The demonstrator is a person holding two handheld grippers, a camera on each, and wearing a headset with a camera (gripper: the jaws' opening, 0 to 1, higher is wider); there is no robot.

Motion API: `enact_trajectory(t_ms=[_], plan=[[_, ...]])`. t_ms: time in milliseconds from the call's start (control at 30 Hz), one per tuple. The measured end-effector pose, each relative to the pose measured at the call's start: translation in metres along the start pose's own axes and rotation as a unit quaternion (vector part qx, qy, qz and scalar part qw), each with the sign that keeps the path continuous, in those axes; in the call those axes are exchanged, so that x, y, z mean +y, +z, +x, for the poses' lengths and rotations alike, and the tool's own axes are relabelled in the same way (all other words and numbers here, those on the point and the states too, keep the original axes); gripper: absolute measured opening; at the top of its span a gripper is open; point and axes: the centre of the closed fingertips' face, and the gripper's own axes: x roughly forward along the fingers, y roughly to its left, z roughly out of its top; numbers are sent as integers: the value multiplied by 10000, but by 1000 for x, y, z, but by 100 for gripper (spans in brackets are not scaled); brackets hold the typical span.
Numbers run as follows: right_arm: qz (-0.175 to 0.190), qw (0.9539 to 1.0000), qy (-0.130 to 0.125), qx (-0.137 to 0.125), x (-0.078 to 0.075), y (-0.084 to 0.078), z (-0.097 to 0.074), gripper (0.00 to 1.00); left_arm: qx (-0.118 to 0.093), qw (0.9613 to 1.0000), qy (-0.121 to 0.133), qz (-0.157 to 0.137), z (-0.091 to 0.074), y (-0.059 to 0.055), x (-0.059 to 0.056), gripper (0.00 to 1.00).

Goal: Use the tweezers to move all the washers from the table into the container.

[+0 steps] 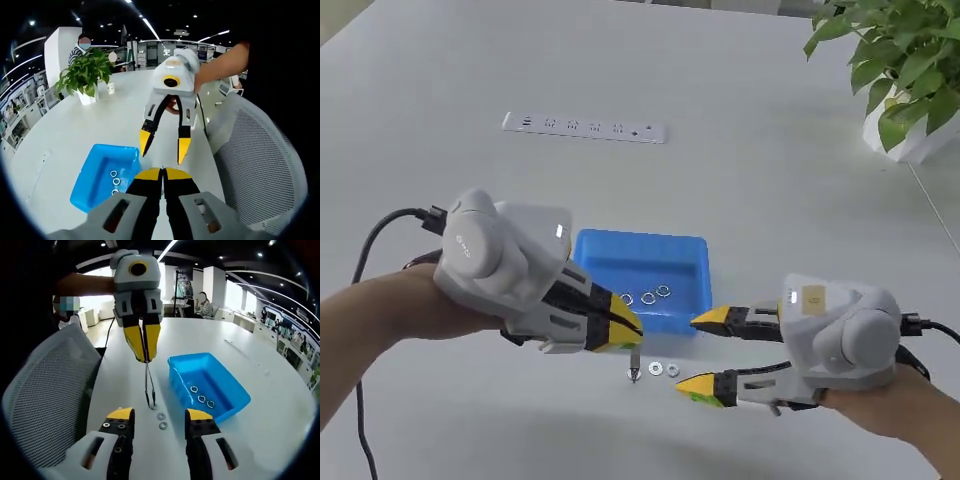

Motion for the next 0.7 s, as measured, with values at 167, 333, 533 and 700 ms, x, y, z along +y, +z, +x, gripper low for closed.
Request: enact_trajectory(t_ms=[167, 333, 533, 700], plan=[[-145, 9995, 254, 75, 5, 1, 13, 32, -4, 10000, -13, 4, 0, 1, -1, 4], [-258, 9986, 449, 134, 8, 3, 25, 29, 21, 10000, -63, 46, 1, 2, -2, 4], [-358, 9976, 554, 189, 9, 5, 34, 25, 59, 9999, -100, 74, 0, 1, -2, 4], [-438, 9968, 617, 243, 10, 3, 41, 22, 70, 9998, -162, 98, 0, 1, -3, 4]])
